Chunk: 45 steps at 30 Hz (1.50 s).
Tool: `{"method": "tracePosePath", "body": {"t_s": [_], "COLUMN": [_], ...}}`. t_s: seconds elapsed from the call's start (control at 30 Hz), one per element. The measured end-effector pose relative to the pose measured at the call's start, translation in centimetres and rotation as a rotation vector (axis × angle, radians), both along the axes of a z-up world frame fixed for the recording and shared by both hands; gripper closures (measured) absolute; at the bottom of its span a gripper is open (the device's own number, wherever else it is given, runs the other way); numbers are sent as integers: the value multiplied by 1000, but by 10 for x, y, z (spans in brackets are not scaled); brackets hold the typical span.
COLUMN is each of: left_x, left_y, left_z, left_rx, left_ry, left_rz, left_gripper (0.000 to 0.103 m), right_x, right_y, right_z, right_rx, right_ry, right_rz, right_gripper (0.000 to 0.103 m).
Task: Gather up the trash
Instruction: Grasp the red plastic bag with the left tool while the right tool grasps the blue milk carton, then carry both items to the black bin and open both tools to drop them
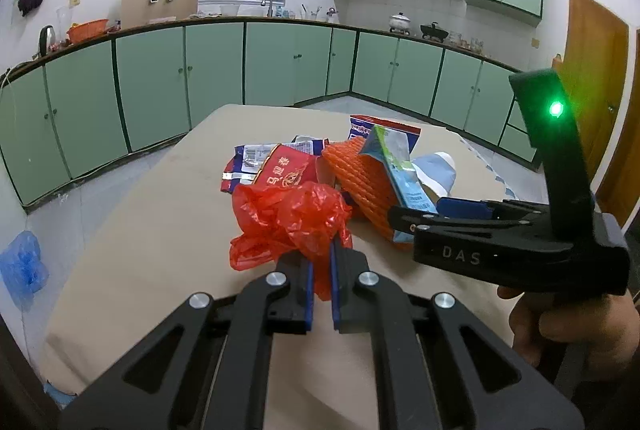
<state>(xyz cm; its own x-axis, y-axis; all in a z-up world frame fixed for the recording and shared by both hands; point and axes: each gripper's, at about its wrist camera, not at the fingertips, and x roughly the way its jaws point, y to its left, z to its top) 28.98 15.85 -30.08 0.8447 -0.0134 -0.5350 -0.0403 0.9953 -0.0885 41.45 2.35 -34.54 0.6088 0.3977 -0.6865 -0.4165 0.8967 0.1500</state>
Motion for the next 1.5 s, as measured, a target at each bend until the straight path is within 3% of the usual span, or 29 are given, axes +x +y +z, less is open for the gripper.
{"method": "tracePosePath", "body": {"t_s": [0.27,0.3,0.33,0.4,0.8,0.83,0.9,1.13,1.3,1.5], "left_x": [-1,-2,-1,-1,-12,-15,-21,-39,-49,-53], "left_y": [1,0,0,0,-13,-17,-26,-67,-88,-150], "left_z": [-1,-1,-2,-2,11,13,16,20,28,33], "left_rx": [-4,-2,-2,-1,9,10,11,20,8,-1], "left_ry": [-6,-6,-3,-3,-24,-24,-25,-14,-13,-13], "left_rz": [-5,-6,-8,-8,-60,-69,-95,-180,-236,-398], "left_gripper": [98,98,98,98,98,98,98,98,98,98], "right_x": [10,11,11,10,-37,-44,-52,-76,-103,-132], "right_y": [-9,-10,-10,-11,-59,-67,-81,-128,-152,-216], "right_z": [-4,-6,-7,-7,33,36,39,29,48,59], "right_rx": [0,6,9,17,84,90,103,125,126,108], "right_ry": [22,32,40,45,-11,-13,9,71,10,-17], "right_rz": [-21,-15,-8,-1,-31,-34,-43,-100,-129,-248], "right_gripper": [43,45,56,56,60,86,99,100,100,100]}}
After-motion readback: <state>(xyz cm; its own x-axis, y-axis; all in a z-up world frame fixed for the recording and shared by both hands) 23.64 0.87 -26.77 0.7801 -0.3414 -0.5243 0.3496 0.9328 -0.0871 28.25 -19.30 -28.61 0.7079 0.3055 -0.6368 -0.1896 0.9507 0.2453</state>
